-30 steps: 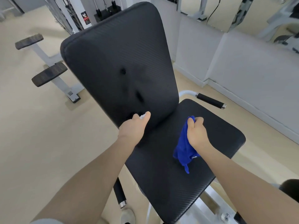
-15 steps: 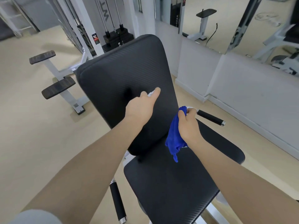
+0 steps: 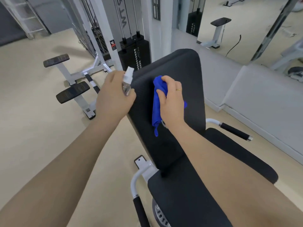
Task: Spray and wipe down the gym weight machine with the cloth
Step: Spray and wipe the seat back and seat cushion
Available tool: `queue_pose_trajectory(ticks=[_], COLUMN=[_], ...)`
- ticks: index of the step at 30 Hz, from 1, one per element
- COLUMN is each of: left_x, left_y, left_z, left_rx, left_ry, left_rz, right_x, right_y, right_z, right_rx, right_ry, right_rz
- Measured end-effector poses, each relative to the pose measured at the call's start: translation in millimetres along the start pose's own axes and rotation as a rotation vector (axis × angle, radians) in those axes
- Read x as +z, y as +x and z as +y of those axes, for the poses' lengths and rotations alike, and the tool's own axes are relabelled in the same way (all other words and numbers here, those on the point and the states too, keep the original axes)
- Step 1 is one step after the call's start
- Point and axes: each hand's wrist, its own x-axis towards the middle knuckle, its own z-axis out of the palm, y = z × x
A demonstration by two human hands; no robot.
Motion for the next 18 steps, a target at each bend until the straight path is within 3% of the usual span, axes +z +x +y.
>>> queue_pose_trajectory(ticks=[2,4,7,10,12,15,18], left_x=[-5,-4,-1,2,3,3,5], left_y=[10,14,20,22,24,26,27], left_z=[-22,-36,-48,-49,-52,-55,-57], left_rx=[-0.105,-0.204,-0.225,-0.239,-0.238,-0.224,-0.224], left_ry=[-0.129,-0.351,-0.622,-0.772,-0.812,-0.823,-0.821], left_rz=[-0.065,-0.173,-0.281,-0.270,-0.281,-0.315,-0.321], right_x=[22,36,54,59,54,34,23], right_y=[6,3,-21,-29,-10,34,57], right_z=[-9,-11,-13,-17,-15,-3,6], right_rx=[0.026,-0.072,-0.329,-0.378,-0.317,-0.024,0.188], right_ry=[-0.028,-0.078,-0.147,-0.141,-0.168,-0.126,-0.138], right_rz=[0.081,0.139,0.030,0.014,0.113,0.301,0.376])
